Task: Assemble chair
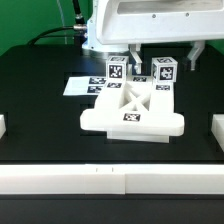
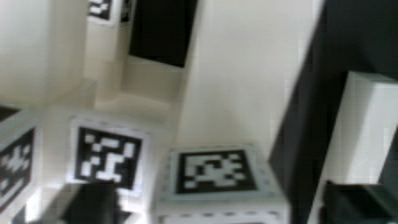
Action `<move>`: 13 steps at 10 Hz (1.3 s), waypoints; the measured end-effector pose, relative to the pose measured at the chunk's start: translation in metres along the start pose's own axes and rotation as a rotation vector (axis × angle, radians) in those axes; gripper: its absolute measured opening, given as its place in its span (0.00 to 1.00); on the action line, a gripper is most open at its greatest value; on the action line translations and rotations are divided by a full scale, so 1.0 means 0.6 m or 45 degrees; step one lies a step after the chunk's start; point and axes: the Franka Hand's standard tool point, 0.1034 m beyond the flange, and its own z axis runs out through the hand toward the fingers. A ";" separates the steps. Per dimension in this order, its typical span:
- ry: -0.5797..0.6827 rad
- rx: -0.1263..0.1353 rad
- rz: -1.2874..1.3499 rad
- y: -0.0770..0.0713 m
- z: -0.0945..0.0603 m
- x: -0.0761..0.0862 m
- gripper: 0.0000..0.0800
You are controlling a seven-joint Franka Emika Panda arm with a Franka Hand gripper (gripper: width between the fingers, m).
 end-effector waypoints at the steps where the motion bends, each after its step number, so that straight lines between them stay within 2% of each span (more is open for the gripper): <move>1: 0.000 0.000 0.014 -0.001 0.000 0.000 0.50; 2: 0.000 0.000 0.015 -0.001 0.000 0.000 0.50; 3: 0.000 0.000 0.015 0.000 0.000 0.000 0.36; 7: 0.000 0.001 0.112 -0.001 0.000 0.000 0.36; 13: 0.001 0.002 0.640 -0.001 0.000 0.000 0.36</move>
Offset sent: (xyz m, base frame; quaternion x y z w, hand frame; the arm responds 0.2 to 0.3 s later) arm 0.0000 0.0000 0.0000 0.0000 0.0000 0.0000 1.0000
